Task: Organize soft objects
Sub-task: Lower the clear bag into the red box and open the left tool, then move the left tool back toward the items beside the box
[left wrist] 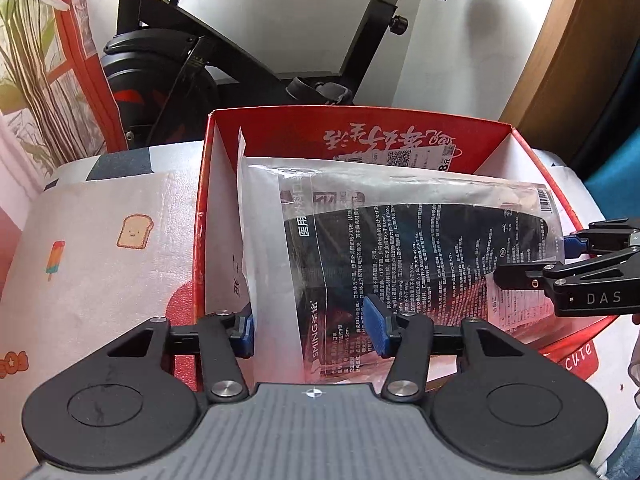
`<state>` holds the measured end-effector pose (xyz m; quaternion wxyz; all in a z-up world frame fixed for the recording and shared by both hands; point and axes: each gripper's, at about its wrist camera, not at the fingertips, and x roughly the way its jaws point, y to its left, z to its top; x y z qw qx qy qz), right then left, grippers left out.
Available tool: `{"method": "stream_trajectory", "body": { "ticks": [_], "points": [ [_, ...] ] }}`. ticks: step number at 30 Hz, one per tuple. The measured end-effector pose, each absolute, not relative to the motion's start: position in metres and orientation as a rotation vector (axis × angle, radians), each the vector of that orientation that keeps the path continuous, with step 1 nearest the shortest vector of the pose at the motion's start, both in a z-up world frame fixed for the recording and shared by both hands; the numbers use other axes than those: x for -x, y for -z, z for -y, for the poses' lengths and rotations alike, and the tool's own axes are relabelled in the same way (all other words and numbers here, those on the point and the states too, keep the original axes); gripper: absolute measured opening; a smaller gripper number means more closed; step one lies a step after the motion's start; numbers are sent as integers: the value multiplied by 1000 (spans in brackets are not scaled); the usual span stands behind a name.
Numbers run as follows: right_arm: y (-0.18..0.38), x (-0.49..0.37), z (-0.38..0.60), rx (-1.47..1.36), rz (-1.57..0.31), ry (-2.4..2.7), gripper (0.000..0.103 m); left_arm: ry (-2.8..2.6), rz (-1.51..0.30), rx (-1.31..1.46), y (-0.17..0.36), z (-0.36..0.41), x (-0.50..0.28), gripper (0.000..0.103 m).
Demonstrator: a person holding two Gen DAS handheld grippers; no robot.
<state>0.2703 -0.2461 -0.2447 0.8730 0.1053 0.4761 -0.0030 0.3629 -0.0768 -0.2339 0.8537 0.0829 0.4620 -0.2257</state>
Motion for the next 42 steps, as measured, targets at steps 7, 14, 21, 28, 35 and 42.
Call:
{"method": "stream_trajectory", "body": {
  "ticks": [7, 14, 21, 28, 35, 42],
  "points": [
    [246, -279, 244, -140, -1079, -18, 50, 434, -984, -281, 234, 86, -359, 41],
    [245, -286, 248, -128, -1116, -33, 52, 410, -982, -298, 228, 82, -359, 38],
    [237, -284, 255, -128, -1098, -14, 50, 393, -953, -274, 221, 83, -360, 38],
    [230, -282, 251, -134, -1070, -22, 36, 434, -914, -221, 217, 89, -359, 38],
    [219, -273, 241, -164, -1013, -39, 55, 444, -859, -159, 208, 86, -350, 56],
    [203, -256, 239, -196, -941, -19, 93, 393, -787, -117, 190, 75, -339, 97]
  ]
}}
